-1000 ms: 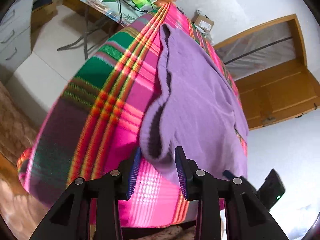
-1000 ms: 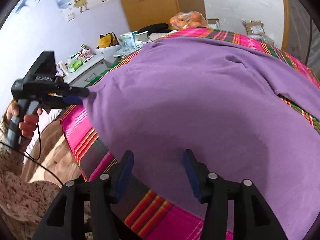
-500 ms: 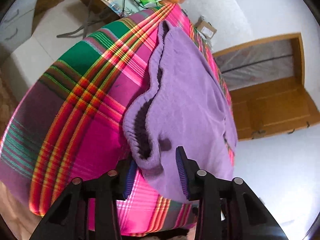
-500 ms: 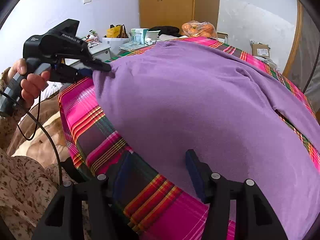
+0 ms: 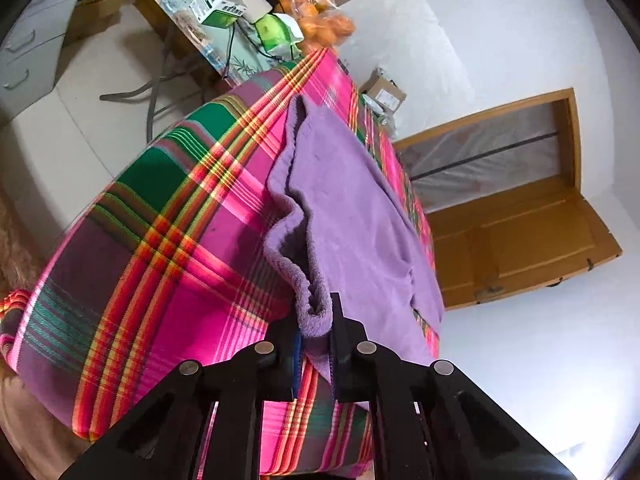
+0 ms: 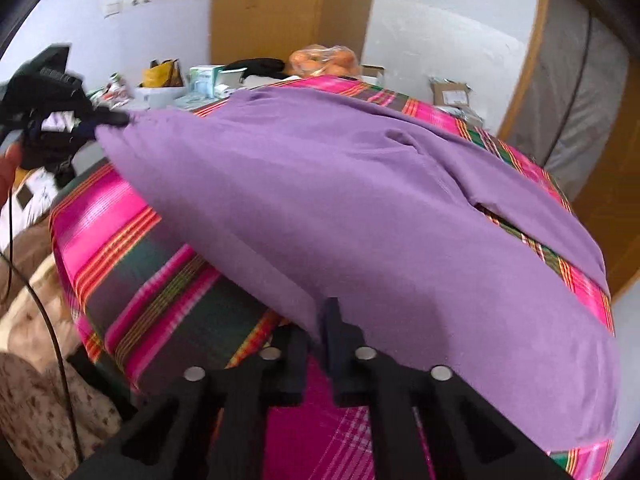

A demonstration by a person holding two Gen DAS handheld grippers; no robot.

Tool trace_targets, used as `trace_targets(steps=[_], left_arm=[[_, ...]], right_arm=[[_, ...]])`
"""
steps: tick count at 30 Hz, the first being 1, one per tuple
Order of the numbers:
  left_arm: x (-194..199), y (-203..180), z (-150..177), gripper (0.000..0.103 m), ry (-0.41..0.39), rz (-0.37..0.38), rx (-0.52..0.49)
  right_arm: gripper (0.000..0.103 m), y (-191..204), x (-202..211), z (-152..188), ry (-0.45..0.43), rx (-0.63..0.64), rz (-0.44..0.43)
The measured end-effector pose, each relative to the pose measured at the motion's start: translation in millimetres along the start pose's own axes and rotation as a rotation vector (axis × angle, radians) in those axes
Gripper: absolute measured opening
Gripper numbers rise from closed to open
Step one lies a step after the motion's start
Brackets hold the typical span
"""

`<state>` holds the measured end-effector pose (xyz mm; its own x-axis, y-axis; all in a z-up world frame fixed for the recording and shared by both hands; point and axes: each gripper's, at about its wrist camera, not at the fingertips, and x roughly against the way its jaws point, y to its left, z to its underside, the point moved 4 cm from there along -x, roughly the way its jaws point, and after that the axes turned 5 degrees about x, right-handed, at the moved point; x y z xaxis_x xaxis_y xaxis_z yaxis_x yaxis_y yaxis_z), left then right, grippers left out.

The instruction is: Fold clothes

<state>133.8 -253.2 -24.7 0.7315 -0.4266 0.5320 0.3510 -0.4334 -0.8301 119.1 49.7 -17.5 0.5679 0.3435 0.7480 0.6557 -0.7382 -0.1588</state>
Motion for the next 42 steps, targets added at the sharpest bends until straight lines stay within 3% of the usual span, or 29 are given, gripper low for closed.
trace_targets(steps=[4, 9, 15, 18, 20, 28, 33, 42], left_arm=[[8.6, 2.3, -3.6, 0.01, -0.025, -0.005, 0.002], [26.4, 11.7, -10.4, 0.01, -0.075, -0.02, 0.014], [13.5, 37.0, -4.8, 0.01, -0.033, -0.074, 0.077], [9.1, 47.9, -5.9, 0.011, -0.013, -0.088, 0.121], [9.8, 45.3, -6.4, 0.011, -0.013, -0.096, 0.103], [40.3, 27.1, -22.6, 0.016, -0.156, -0.208, 0.008], [42.8, 9.9, -34.5, 0.016, -0.185, -0.216, -0.022], [-8.5, -59.1, -56.7, 0.021, -0.105, -0.215, -0.158]], right_arm=[[0.004, 7.5, 13.1, -7.7, -0.044, -0.011, -0.048], [0.004, 20.3, 16.4, -2.6, -0.025, -0.026, -0.149], [0.005, 18.9, 7.1, 4.2, 0.013, -0.023, -0.154], [0.011, 17.8, 3.2, 6.2, 0.046, -0.01, -0.173], [0.011, 15.9, 3.1, 7.0, 0.063, -0.01, -0.198], [0.017, -15.9, 42.1, 0.3, 0.009, -0.045, -0.302], [0.021, -60.0, 48.4, -12.3, -0.001, -0.101, -0.214], [0.021, -140.8, 43.4, -74.0, -0.048, -0.178, -0.149]])
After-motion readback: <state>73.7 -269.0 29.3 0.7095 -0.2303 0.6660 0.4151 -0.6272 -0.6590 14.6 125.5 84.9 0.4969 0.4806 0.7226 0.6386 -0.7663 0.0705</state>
